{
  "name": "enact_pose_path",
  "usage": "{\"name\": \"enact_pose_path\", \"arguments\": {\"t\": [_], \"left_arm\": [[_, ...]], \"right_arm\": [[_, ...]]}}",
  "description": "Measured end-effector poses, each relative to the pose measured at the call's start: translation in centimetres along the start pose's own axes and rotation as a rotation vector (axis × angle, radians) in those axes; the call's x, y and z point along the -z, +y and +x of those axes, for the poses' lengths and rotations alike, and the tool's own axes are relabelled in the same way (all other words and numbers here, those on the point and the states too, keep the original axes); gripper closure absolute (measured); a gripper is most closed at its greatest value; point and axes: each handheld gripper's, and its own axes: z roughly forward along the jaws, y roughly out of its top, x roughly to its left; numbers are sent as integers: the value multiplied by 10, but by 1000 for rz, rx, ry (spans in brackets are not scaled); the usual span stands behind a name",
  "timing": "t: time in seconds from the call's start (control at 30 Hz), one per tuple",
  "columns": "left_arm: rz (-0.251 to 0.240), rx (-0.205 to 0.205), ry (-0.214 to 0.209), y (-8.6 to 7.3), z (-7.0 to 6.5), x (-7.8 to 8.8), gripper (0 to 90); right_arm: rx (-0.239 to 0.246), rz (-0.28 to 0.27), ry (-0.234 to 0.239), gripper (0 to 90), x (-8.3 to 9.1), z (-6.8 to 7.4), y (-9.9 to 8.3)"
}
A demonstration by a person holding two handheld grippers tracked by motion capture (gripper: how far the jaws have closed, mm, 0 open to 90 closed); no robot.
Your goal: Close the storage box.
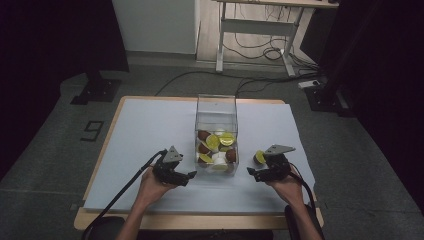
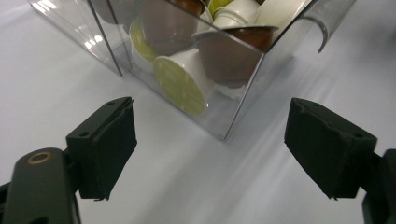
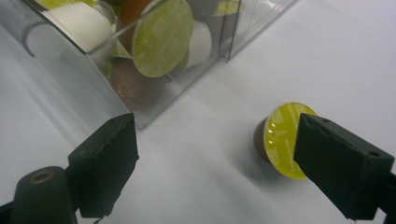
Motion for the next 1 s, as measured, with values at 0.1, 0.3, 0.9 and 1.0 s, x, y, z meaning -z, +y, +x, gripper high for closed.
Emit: {"name": "enact_pose_path", "arguments": {"t": [0.1, 0.3, 0.9, 1.0], "left_arm": [[-3, -8, 2, 3, -1, -1, 174], [-18, -4, -5, 7, -1, -3, 208], [-32, -28, 7, 14, -4, -12, 307], [-32, -32, 1, 14, -4, -13, 337]], "right_arm": [[5, -4, 9, 140, -1, 3, 2], [14, -11, 23, 150, -2, 6, 7], [48, -30, 100, 336, -8, 19, 21], [59, -22, 115, 387, -10, 21, 22]]}}
